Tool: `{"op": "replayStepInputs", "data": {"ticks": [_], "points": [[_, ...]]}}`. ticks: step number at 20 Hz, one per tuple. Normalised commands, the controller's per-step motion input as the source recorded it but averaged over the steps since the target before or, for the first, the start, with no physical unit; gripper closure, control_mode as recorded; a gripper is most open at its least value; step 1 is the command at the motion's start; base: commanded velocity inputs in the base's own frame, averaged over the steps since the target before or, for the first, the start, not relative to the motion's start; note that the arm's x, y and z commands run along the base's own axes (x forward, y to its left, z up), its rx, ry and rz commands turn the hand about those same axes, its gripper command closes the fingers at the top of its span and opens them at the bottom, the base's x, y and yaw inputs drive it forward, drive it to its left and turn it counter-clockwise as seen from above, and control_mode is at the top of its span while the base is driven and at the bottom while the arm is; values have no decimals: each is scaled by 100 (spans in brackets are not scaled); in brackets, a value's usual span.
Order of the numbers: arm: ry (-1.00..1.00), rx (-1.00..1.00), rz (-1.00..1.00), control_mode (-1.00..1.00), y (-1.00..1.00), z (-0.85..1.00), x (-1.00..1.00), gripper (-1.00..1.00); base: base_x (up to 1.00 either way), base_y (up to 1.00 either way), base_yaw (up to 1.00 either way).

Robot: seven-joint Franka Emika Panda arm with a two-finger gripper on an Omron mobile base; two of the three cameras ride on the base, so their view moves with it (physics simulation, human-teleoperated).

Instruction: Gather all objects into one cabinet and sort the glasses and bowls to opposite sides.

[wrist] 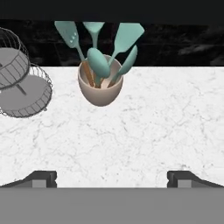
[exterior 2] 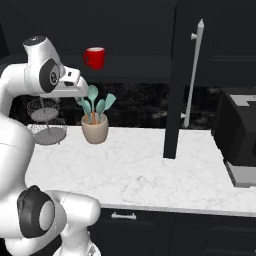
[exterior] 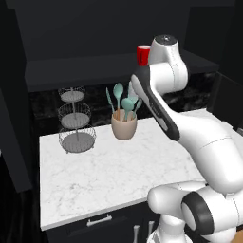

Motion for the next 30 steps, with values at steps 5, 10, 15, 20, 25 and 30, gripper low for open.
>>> {"op": "replayStepInputs", "data": {"ticks": [5,10,15,20,25,30], "points": [[-34,0,-11,-100,0,25,0,-100,0,0,0],[-30,0,-16,-100,0,31,12,-100,0,0,0],[-19,4,-17,-100,0,44,28,-100,0,0,0],[-7,6,-15,-100,0,35,41,-100,0,0,0],[-1,2,-9,-100,0,9,41,-100,0,0,0],[-2,0,-1,-100,-1,1,39,-100,0,0,0]]}}
